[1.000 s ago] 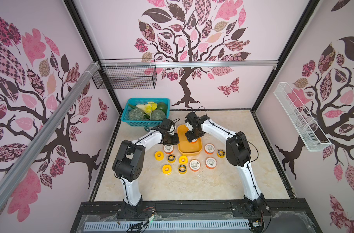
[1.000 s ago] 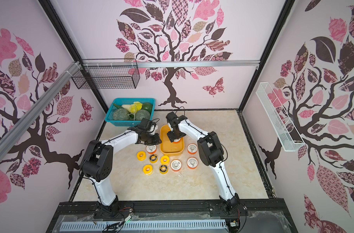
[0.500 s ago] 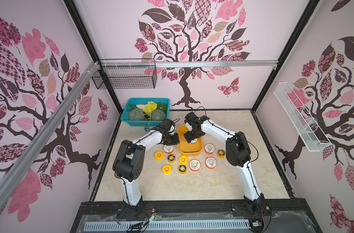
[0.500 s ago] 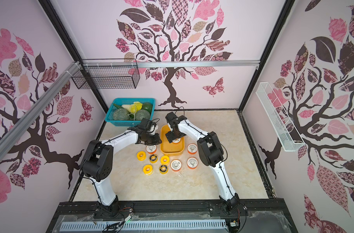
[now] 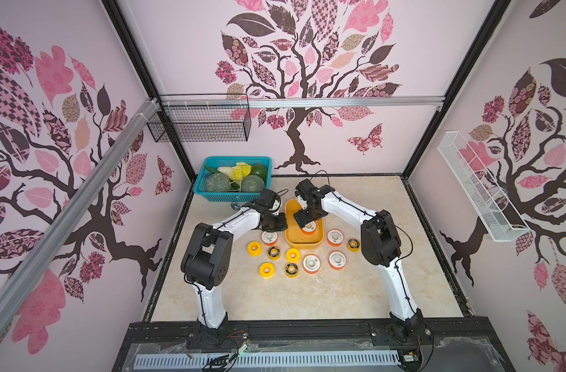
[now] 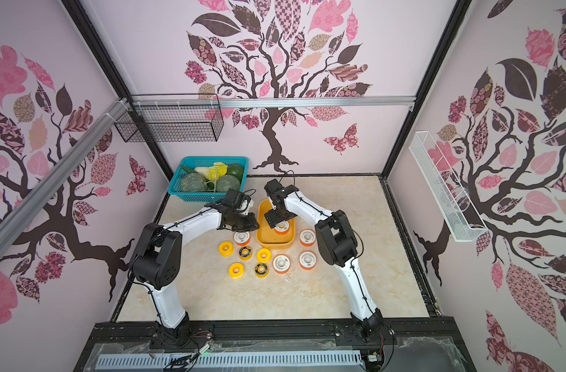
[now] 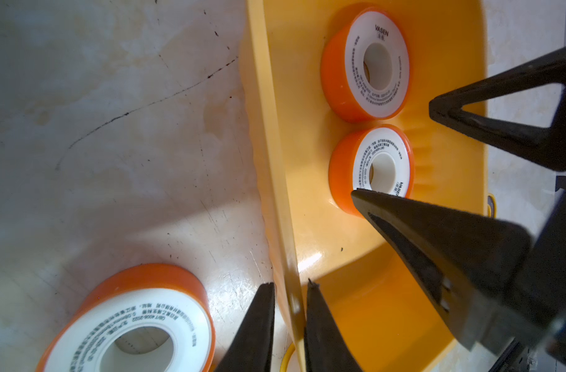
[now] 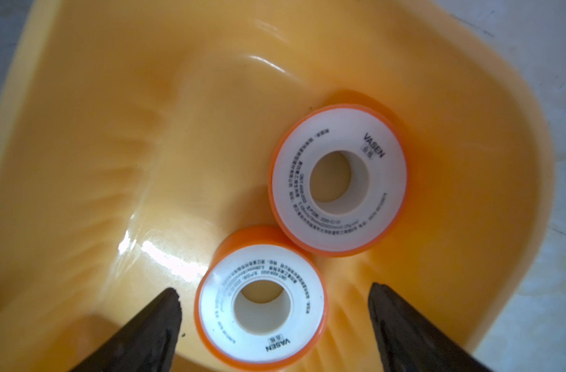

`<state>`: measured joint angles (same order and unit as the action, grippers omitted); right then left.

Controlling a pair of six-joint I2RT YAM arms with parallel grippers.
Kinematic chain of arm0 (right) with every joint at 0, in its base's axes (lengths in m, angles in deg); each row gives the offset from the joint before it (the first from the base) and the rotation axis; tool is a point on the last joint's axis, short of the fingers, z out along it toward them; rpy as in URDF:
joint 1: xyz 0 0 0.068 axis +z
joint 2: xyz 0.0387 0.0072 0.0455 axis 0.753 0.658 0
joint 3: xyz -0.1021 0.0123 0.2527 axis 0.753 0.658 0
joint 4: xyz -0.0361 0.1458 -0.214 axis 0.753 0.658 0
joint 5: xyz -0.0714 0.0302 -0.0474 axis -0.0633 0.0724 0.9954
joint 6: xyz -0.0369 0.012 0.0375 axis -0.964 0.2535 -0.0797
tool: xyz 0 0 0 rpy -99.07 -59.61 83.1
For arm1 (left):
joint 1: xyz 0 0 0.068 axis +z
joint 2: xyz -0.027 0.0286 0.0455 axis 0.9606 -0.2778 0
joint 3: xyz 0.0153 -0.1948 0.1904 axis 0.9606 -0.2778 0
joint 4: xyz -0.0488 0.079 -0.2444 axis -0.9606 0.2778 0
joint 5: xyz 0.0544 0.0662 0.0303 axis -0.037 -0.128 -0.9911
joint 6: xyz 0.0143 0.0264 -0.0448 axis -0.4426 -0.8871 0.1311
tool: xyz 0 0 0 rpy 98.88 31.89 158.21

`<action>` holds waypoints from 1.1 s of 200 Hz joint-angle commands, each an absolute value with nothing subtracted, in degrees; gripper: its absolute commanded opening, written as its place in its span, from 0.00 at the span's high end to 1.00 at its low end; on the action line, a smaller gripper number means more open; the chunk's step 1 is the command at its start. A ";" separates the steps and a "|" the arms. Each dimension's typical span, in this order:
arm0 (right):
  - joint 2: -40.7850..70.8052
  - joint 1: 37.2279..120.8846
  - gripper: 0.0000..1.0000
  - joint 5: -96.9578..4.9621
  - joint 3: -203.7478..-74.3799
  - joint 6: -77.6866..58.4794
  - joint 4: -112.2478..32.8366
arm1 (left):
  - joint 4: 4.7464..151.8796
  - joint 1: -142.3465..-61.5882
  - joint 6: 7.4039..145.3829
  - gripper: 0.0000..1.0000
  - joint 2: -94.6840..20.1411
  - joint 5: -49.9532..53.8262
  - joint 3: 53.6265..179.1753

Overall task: Put the sealing tape into the storage box
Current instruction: Place the sealing tape in the storage box.

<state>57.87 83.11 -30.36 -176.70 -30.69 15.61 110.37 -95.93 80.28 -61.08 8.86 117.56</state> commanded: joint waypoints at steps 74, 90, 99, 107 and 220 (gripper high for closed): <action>53.88 82.83 0.68 -34.86 -175.43 -30.90 15.87 | 111.91 -95.83 79.39 0.78 -62.04 7.37 118.70; 54.50 82.84 0.82 -34.65 -175.49 -30.68 16.15 | 111.93 -95.84 79.30 0.78 -62.04 7.17 118.68; 54.92 82.83 0.86 -34.74 -175.67 -30.68 16.48 | 112.09 -95.84 79.30 0.78 -62.04 7.07 118.76; 55.26 82.79 0.87 -34.44 -175.69 -30.61 16.66 | 112.02 -95.84 79.32 0.78 -62.04 6.93 118.71; 58.85 82.85 0.86 -34.71 -176.30 -30.49 18.99 | 112.13 -95.84 79.30 0.78 -62.12 6.93 118.79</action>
